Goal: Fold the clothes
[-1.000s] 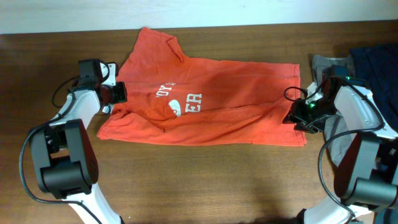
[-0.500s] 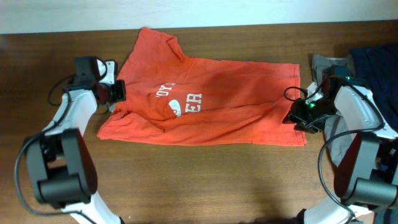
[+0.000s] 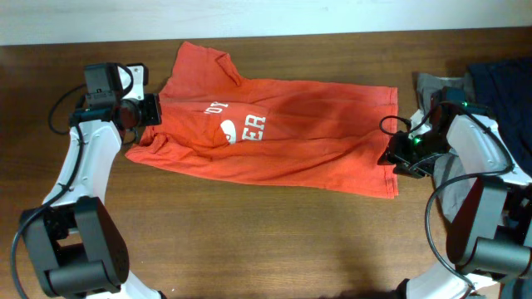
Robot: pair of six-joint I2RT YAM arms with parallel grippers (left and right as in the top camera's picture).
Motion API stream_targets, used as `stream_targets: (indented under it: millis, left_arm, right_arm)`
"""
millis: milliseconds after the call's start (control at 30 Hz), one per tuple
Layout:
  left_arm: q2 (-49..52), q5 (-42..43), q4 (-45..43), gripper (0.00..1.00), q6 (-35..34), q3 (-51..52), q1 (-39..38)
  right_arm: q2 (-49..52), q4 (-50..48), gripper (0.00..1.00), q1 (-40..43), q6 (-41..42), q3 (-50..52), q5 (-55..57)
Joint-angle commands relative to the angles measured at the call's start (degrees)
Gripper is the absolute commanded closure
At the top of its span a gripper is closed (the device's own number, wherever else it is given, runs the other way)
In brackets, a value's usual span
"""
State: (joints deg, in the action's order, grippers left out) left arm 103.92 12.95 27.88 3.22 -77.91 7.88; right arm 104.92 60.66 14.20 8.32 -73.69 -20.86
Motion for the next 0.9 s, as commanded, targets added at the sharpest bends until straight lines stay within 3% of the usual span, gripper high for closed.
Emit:
stream_targets:
  millis: [0, 67, 233, 367, 433, 633, 733, 867]
  left_arm:
    - [-0.74, -1.07, 0.24, 0.98, 1.62, -0.68, 0.15]
    - [-0.74, -1.44, 0.28, 0.92, 1.60, -0.68, 0.15]
    - [-0.74, -4.55, 3.10, 0.61, 1.60, -0.68, 0.15]
    - [-0.74, -7.63, 8.74, 0.25, 1.55, -0.68, 0.31]
    - [-0.74, -7.93, 12.37, 0.14, 1.14, -0.68, 0.96]
    - [-0.35, -7.80, 21.27, 0.15, -3.69, 0.20, 6.16]
    - [0.15, -7.76, 21.22, 0.23, -3.69, 3.04, 7.91]
    - [1.27, -5.11, 15.98, 0.27, -3.74, 8.20, 8.04]
  right_arm:
    - [-0.96, 0.00, 0.52, -0.31, -0.61, -0.57, 0.55]
    - [-0.96, 0.02, 0.52, -0.31, -0.61, -0.57, 0.55]
    - [-0.96, 0.09, 0.51, -0.31, -0.59, -0.57, 2.16]
    - [-0.96, 0.83, 0.49, -0.20, -0.57, -0.57, 3.63]
    - [-0.96, 1.57, 0.48, 0.31, 0.26, -0.57, 4.48]
    - [-0.94, 3.52, 0.42, 6.93, 3.06, -0.02, 4.92]
    - [-0.94, 4.13, 0.42, 9.81, 2.14, 1.31, 3.21]
    - [-0.94, 3.63, 0.42, 10.86, 2.14, 4.66, 2.32]
